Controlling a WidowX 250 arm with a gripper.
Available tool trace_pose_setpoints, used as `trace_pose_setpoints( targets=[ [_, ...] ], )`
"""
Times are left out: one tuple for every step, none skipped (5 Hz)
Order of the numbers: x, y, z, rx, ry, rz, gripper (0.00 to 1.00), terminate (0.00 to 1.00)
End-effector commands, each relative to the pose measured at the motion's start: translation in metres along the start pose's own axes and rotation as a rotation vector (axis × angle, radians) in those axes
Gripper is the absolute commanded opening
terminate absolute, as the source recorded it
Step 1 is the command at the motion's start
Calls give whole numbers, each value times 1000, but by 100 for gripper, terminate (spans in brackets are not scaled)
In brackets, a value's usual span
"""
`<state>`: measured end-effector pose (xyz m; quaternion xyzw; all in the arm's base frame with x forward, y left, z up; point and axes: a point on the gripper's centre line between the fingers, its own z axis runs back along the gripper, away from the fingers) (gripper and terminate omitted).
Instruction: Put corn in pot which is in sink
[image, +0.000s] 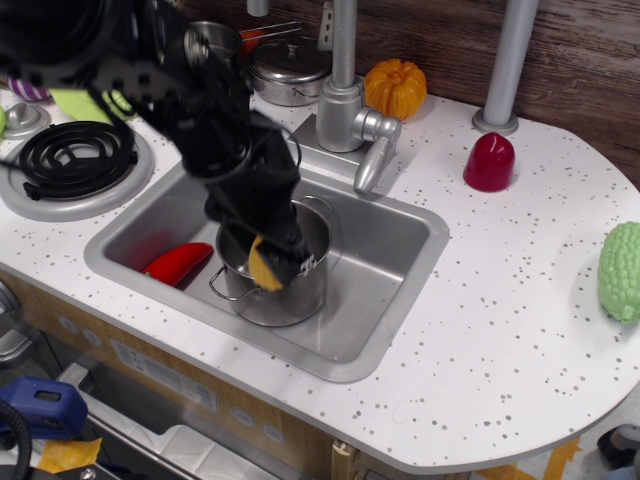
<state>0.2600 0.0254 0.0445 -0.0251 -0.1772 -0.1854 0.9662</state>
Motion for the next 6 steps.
trace_pose_setpoints(
  targets=[
    [17, 29, -10, 43, -74, -99, 0, 0],
    [21, 42, -18, 82, -117, -194, 0, 0],
    [22, 50, -22, 111, -138, -264, 0, 0],
    [21, 53, -21, 103, -151, -297, 100, 0],
    [21, 53, -21, 103, -151, -297, 100, 0],
    [21, 53, -21, 103, -151, -297, 100, 100]
  ],
)
